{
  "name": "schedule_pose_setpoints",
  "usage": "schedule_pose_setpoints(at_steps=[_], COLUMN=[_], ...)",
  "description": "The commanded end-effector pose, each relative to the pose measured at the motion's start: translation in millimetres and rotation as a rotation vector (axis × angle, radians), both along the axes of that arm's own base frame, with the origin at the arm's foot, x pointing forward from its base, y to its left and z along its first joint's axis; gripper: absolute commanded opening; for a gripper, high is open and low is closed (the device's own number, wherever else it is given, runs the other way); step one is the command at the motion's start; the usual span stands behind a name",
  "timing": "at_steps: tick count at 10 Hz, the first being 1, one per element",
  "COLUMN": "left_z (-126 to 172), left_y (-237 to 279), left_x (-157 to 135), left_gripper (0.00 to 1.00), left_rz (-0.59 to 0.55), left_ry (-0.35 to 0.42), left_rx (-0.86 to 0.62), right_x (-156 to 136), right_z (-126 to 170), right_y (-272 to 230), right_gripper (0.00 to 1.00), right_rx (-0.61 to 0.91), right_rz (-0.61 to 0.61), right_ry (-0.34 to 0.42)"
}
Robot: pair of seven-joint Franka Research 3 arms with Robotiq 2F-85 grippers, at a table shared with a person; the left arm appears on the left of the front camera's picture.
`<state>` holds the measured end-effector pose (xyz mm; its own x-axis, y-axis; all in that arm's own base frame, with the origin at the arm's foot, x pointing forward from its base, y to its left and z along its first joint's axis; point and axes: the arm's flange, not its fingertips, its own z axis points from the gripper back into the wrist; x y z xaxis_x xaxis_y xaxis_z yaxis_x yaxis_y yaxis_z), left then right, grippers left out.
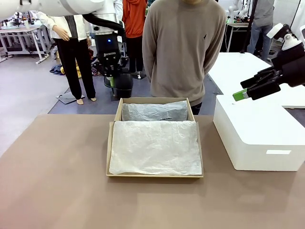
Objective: Pack the shoes into the box.
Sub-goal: Place the other shoe of the Shoes into the Shoes Box.
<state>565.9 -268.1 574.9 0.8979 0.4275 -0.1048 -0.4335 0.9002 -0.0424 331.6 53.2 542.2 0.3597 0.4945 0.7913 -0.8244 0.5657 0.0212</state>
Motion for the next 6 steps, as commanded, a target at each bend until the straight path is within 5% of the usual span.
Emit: schedule_pose_setpoints(at_steps=[1,6], left_z=[5.8,-2.9], left_y=[-19.3,-13.5], left_x=[4.6,-0.6], left_gripper=[0.0,0.0], left_rz=[0.028,0.01], left_ry=[-0.002,0.004], left_rx=[0.009,-0.001], right_x=[2.3,2.3], right_z=[-0.4,-0.4], right_y=[0.2,0.2], right_gripper=[1.0,1.0], right_rx=[0.012,0.012], right_rz=[0.018,0.018], right_ry=[-0.012,-0.012])
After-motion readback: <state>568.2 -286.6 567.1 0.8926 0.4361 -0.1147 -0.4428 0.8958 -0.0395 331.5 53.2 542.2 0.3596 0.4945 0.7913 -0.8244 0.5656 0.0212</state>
